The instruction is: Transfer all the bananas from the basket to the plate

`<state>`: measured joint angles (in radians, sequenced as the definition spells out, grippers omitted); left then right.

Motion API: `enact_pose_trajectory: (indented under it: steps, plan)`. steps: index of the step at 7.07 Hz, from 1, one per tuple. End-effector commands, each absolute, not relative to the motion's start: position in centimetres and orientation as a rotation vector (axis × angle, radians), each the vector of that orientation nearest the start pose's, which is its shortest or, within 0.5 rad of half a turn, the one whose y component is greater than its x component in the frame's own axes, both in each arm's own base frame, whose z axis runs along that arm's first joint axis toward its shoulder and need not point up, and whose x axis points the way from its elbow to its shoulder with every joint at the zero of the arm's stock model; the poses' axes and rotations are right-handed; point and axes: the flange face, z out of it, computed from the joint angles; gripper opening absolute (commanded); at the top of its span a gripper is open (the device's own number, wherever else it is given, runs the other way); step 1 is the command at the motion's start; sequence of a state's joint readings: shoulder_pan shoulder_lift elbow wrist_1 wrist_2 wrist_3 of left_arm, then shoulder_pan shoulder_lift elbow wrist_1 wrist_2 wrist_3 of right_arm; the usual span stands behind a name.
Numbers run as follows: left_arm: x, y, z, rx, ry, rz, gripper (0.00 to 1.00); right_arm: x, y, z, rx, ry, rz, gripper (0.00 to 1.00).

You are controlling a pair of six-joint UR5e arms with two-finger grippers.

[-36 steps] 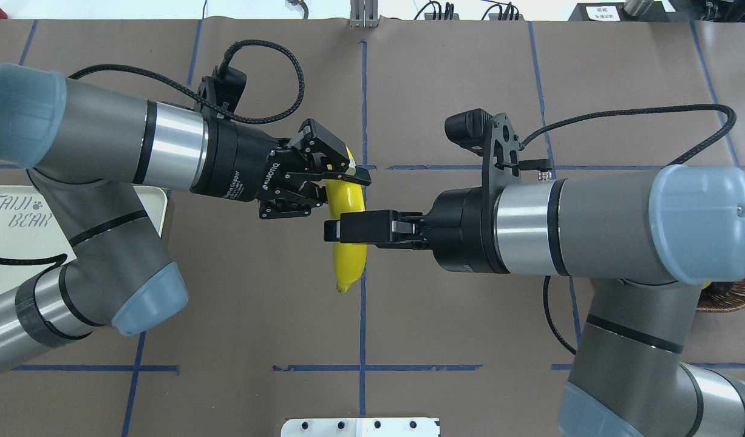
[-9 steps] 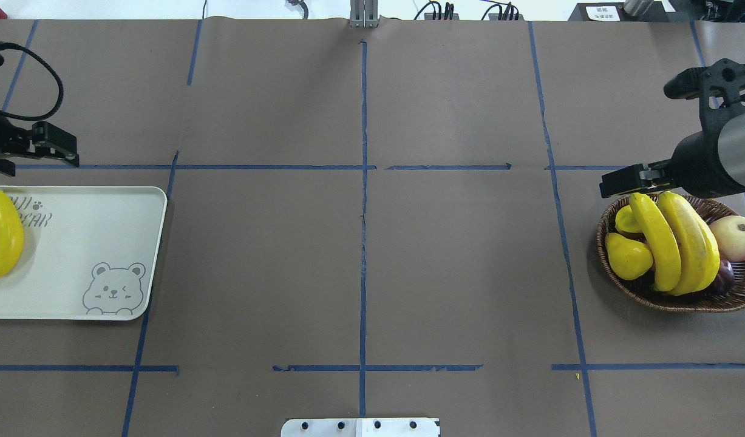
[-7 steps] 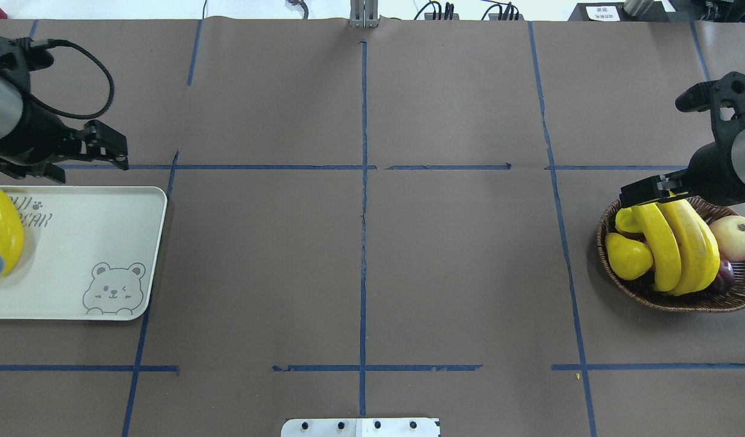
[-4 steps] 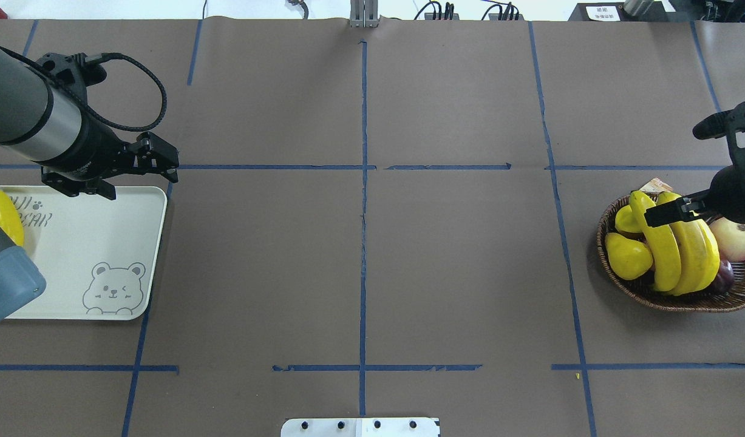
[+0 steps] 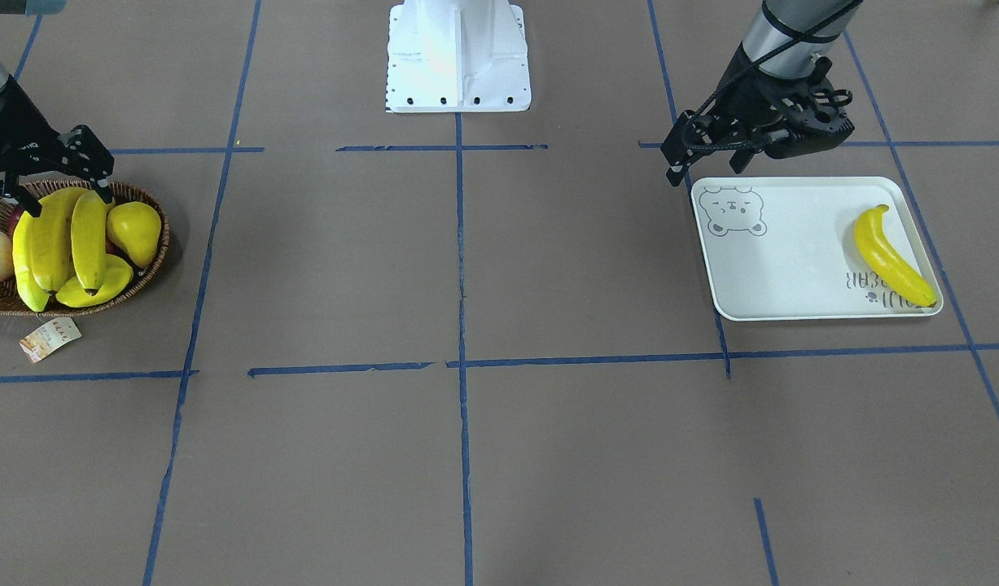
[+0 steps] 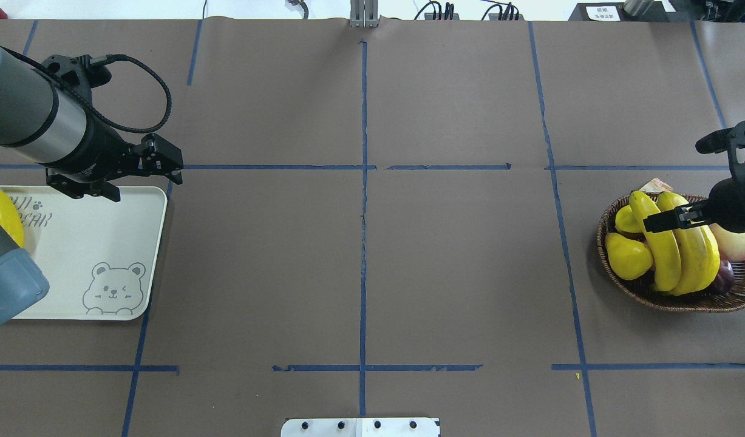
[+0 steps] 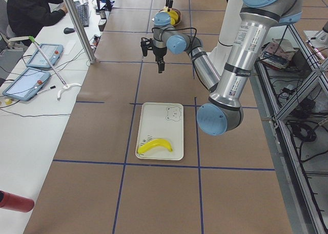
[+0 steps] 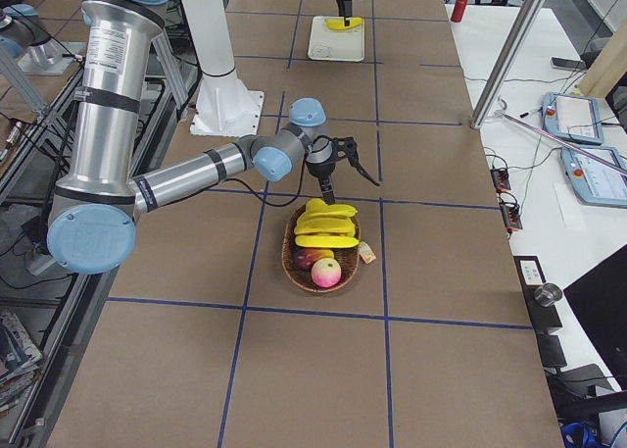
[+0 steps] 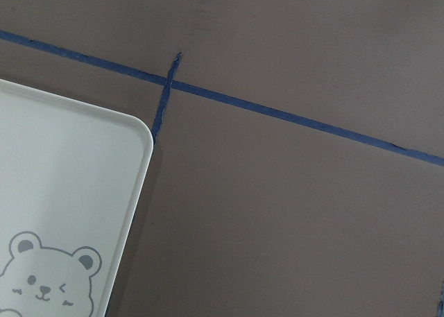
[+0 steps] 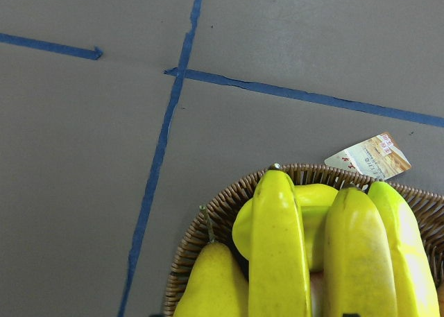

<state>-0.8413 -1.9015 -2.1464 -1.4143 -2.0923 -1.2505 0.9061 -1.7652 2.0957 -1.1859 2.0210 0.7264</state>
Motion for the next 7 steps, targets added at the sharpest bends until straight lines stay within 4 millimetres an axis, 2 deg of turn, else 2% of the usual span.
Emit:
enact_pose_trajectory:
  steps: [1, 2, 5, 7]
  plan:
    - [27.8, -43.7, 25.0, -0.012, 0.888, -0.291, 1.0, -19.1, -38.7, 47.3, 0.226, -0.762, -0.09, 0.82]
    - [27.8, -43.6, 25.0, -0.013, 0.888, -0.291, 1.0, -19.5, -38.9, 48.8, 0.207, -0.747, -0.092, 0.8]
    - [27.7, -43.6, 25.1, -0.012, 0.888, -0.291, 1.0, -21.5, -38.1, 48.8, 0.187, -0.752, -0.137, 0.71]
    - [27.7, -43.6, 25.0, -0.012, 0.89, -0.29, 1.0, -21.4, -37.9, 49.1, 0.181, -0.751, -0.14, 0.65]
